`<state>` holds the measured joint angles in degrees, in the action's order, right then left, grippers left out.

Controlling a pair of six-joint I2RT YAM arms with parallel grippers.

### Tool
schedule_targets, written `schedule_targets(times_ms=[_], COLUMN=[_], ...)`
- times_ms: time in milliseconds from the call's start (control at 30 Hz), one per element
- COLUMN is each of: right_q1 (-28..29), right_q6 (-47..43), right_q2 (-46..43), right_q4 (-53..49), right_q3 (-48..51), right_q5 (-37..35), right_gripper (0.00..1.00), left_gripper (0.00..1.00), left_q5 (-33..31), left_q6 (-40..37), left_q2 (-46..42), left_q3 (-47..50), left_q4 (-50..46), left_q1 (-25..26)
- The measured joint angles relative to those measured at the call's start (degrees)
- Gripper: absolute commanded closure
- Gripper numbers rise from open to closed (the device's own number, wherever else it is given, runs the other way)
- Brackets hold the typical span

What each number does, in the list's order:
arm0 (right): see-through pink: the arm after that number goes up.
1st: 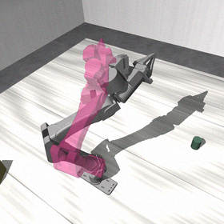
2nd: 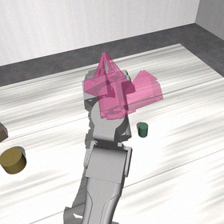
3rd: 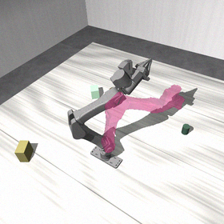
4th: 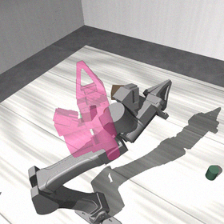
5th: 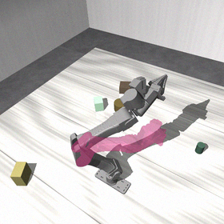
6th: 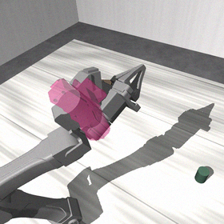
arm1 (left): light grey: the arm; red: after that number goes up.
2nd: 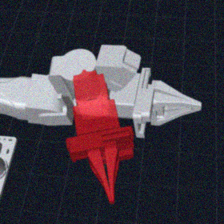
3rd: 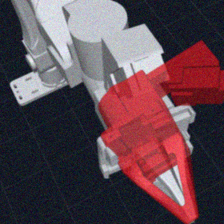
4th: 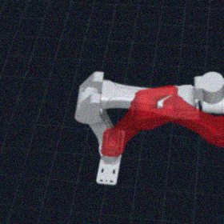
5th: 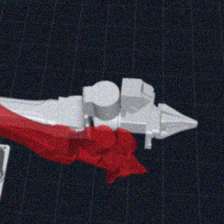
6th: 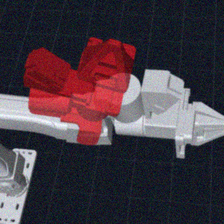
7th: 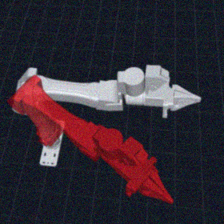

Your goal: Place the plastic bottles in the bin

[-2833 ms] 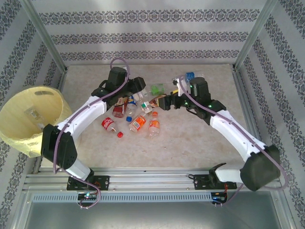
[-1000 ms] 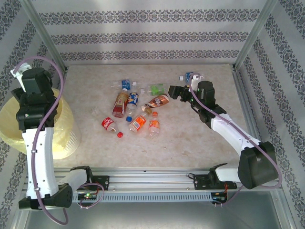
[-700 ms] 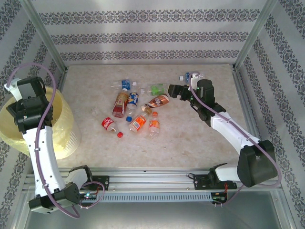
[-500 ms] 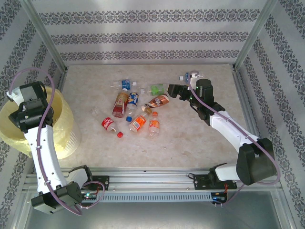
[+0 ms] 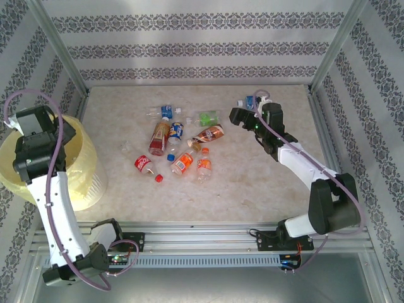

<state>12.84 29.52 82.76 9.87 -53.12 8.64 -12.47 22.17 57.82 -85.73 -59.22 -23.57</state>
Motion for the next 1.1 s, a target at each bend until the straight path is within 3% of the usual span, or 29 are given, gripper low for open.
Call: schedule_targets(times_ms=[233, 433, 633, 967, 1100], right_q1=[-4.13, -7.21, -9.57, -10.14, -10.51], right_q6=[1.99, 2.99, 5.4, 18.23, 26.01], right_q2=[4.33, 10.36, 20.44, 45.99, 51.56], right_q4=[-3.15, -8.55, -17.07, -36.92, -43.06], right_q3=[-5.64, -13.79, -26.69, -60.85, -66.36], right_q5=[-2.38, -3.63, -5.16, -8.02, -8.44], right_gripper=[0.02, 0.02, 0.02, 0.02, 0.02], left_gripper=[0.0, 0.0, 0.0, 0.0, 0.0], left_q5=[12.15, 15.17, 19.41, 22.97, 21.75], left_q6=[4.7, 6.21, 7.17, 7.98, 7.93], left_q2=[-2.6, -0.17, 3.91, 10.34, 10.34], left_q3=[0.46, 1.92, 7.19, 11.87, 12.13], left_q4=[6.62, 14.75, 23.74, 31.04, 31.47], left_q1=[9.88, 25.35, 34.16, 37.46, 37.48])
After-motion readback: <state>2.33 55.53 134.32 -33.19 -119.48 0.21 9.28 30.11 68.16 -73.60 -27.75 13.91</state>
